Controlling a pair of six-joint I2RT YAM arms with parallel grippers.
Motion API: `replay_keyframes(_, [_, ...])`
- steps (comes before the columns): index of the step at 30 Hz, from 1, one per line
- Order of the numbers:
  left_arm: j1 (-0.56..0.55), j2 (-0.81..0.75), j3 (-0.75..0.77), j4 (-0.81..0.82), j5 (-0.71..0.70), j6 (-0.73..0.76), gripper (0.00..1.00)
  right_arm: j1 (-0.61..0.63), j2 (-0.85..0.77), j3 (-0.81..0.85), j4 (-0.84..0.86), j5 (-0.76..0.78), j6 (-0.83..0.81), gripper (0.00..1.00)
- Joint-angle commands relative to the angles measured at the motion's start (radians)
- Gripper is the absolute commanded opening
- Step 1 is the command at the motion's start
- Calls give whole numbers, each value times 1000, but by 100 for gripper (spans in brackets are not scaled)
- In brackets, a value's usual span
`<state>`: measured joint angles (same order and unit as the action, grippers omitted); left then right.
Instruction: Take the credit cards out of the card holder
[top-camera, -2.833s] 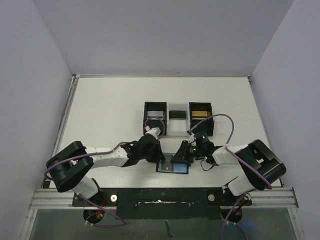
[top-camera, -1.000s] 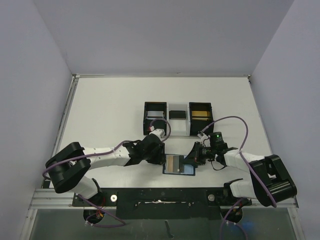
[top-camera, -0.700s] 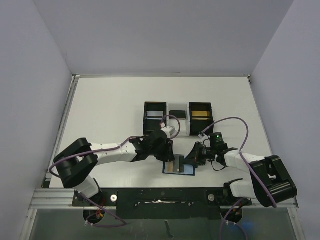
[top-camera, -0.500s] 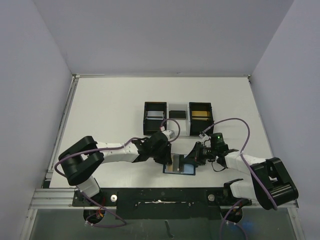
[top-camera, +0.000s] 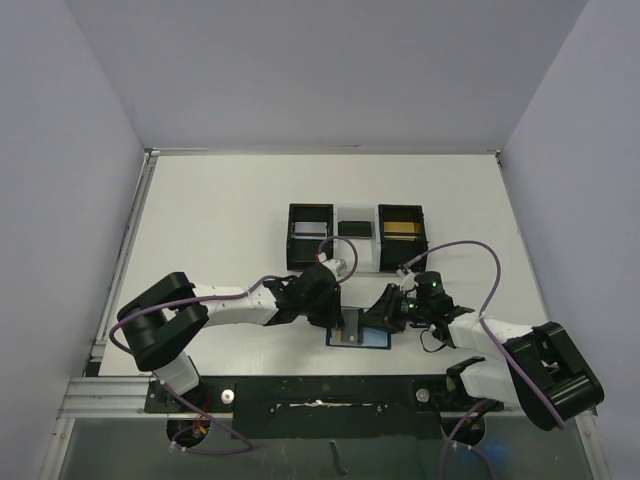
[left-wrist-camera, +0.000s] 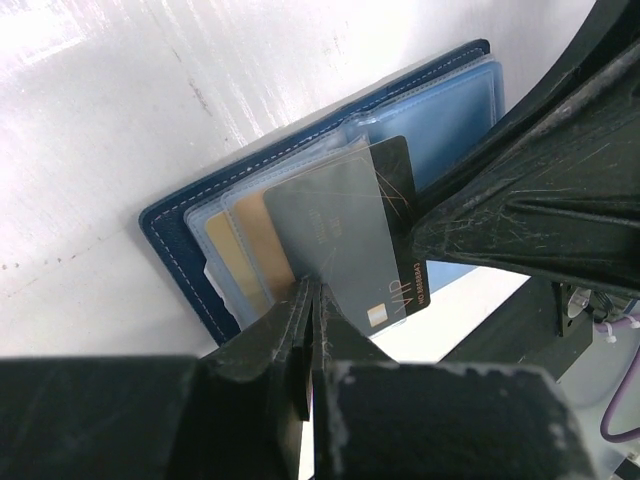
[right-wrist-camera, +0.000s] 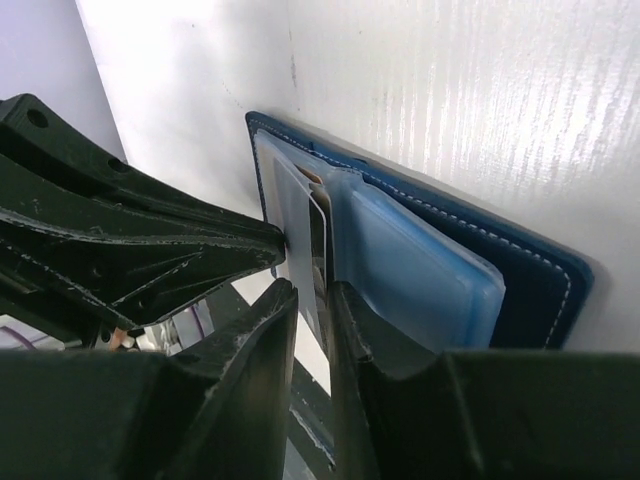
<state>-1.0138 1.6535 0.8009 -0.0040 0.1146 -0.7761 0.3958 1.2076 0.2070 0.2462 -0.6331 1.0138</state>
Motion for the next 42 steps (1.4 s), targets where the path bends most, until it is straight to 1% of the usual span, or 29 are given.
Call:
replay_keyframes(1, [-2,23,-15,-59,-68,5,0,33,-31,-9,109,54,45,20])
replay_keyframes(3, [-2,23,-14,-60,-67,4,0,39,-33,-29,150,61,50,20])
replay_keyframes(5, [-2,19,-18,-58,-67,3,0,44,-38,-52,196,73,57,17])
replay_keyframes(6, [-2,19,-21,-56,-67,2,0,47,-39,-61,212,82,60,11])
replay_keyframes(9, [-2,16,-23,-57,-66,1,0,50,-53,-75,239,78,58,4])
replay_keyframes(13, [-2,12,-29,-54,-65,3,0,48,-114,-78,179,110,47,0])
replay_keyframes(16, [-2,14,-28,-50,-57,6,0,44,-173,-75,119,126,42,0])
replay_keyframes(19, [-3,15,-24,-44,-49,9,0,47,-185,-75,104,124,43,4])
replay_keyframes(23, [-3,17,-15,-44,-46,9,0,81,-168,-77,127,156,56,16])
replay_keyframes(27, [-3,20,-19,-43,-45,9,0,97,-152,-87,162,176,70,22])
replay_keyframes(30, [-3,17,-28,-37,-43,5,0,97,-161,-94,162,198,63,25])
replay_keyframes(33, [-3,16,-29,-39,-44,5,0,87,-161,-75,69,220,1,27])
replay_keyframes(34, [-3,16,-29,-43,-44,5,0,87,-159,-78,61,223,-5,28])
replay_keyframes(36, [-3,12,-31,-40,-43,5,0,90,-138,-97,122,195,1,29])
replay_keyframes(40, [-3,22,-24,-44,-42,4,0,89,-99,-113,135,204,7,29])
replay_keyframes(42, [-3,22,-27,-44,-42,0,0,89,-81,-126,178,203,20,30])
